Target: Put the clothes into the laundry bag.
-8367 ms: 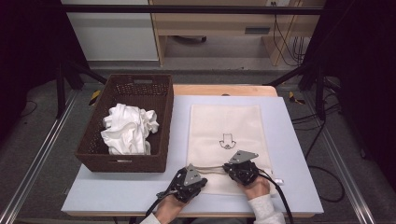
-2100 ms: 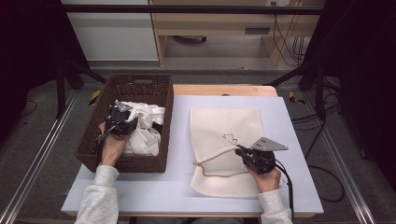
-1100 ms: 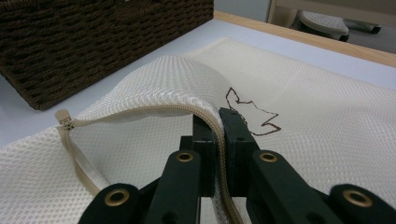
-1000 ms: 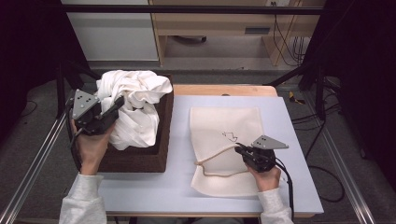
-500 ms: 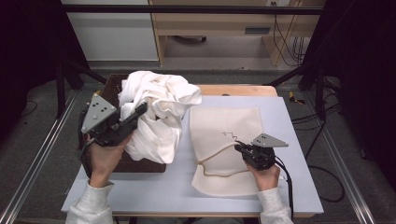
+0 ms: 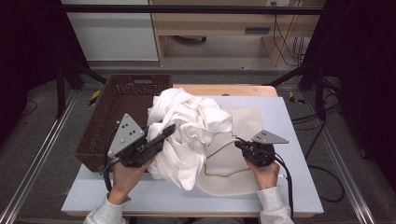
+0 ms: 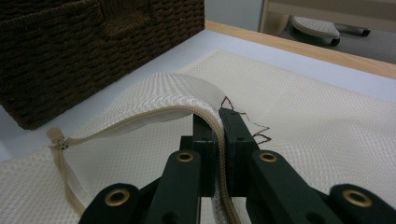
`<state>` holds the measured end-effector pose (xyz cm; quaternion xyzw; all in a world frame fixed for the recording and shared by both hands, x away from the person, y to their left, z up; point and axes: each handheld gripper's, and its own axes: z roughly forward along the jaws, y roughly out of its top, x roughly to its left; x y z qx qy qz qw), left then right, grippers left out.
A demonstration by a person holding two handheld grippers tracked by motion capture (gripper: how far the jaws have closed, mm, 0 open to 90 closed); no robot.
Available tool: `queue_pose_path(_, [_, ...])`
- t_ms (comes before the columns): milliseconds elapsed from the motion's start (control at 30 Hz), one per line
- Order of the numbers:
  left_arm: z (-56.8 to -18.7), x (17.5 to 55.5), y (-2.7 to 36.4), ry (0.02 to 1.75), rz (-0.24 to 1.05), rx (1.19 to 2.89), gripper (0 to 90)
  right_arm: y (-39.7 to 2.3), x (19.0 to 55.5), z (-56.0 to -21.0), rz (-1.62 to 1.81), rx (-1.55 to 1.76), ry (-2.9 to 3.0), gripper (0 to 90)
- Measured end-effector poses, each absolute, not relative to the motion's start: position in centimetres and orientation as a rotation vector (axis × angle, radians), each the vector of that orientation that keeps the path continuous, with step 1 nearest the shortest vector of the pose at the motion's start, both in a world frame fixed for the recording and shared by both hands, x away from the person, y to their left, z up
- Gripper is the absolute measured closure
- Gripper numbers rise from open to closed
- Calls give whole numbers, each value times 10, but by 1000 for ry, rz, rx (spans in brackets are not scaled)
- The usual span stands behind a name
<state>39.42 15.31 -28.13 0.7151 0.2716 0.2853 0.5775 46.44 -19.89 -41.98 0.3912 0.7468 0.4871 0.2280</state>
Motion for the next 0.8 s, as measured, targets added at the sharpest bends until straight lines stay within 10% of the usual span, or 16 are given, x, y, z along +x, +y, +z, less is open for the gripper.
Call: queue_pose_path(800, [-357, 355, 104, 495, 416, 1891, 730, -202, 481, -422, 1350, 1104, 2010, 858])
